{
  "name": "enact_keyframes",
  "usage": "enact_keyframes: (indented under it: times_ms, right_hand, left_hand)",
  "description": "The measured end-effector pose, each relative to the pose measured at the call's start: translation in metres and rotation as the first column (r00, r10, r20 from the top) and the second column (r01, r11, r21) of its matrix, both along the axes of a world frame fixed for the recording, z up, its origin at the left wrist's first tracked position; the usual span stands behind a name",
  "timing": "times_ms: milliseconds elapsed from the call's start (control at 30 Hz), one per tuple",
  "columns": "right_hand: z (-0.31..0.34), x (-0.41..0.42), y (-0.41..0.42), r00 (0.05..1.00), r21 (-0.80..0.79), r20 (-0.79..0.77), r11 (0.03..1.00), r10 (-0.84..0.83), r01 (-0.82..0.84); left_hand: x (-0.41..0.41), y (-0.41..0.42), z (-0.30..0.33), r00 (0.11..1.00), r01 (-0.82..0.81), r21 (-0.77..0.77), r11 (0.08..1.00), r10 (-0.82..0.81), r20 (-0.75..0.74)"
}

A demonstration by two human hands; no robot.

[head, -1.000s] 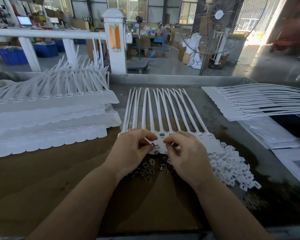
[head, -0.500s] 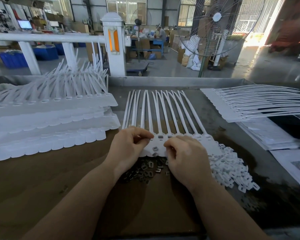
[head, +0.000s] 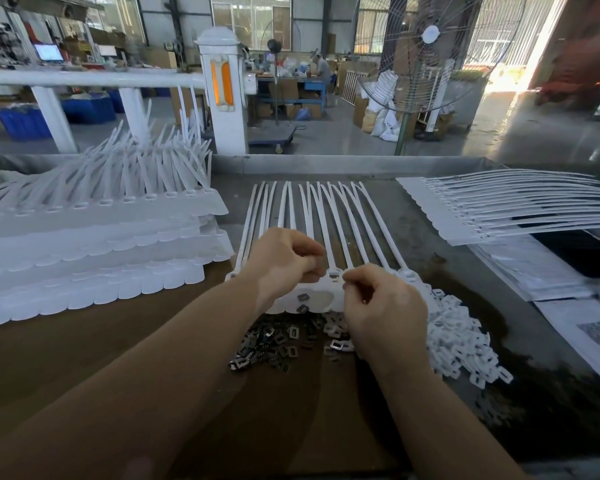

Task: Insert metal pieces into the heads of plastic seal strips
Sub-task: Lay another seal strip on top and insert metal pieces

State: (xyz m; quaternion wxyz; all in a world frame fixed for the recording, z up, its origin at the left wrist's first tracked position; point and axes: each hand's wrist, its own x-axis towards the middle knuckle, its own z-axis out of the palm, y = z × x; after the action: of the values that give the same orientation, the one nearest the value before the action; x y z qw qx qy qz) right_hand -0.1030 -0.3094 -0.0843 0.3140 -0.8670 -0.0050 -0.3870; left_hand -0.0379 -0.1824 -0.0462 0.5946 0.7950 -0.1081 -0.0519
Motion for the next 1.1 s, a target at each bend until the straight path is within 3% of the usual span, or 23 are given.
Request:
enact_keyframes:
  times_ms: [133, 333, 833, 1100]
  right_hand:
    - [0.000, 0.000, -0.002, 0.993, 0.044, -0.104, 0.997, -0.054, 0.059]
    - [0.001, -0.002, 0.000, 0.986, -0.046, -0.155, 0.997, -0.062, 0.056]
    - [0.001, 0.000, 0.001, 0.985, 0.037, -0.151, 0.995, -0.088, 0.094]
    - [0.001, -0.001, 0.001, 0.982, 0.011, -0.170, 0.996, -0.086, 0.089]
  left_hand:
    - [0.008, -0.011, -0.002, 0.999, 0.016, 0.150, 0.989, -0.022, 0.041]
    - [0.017, -0.024, 0.000, 0.988, 0.024, 0.358, 0.934, -0.076, 0.132]
    - [0.025, -0.013, 0.001, 0.993, 0.075, 0.363, 0.929, -0.104, 0.062]
    - [0.024, -0.013, -0.002, 0.967, 0.113, 0.487, 0.866, -0.208, 0.146]
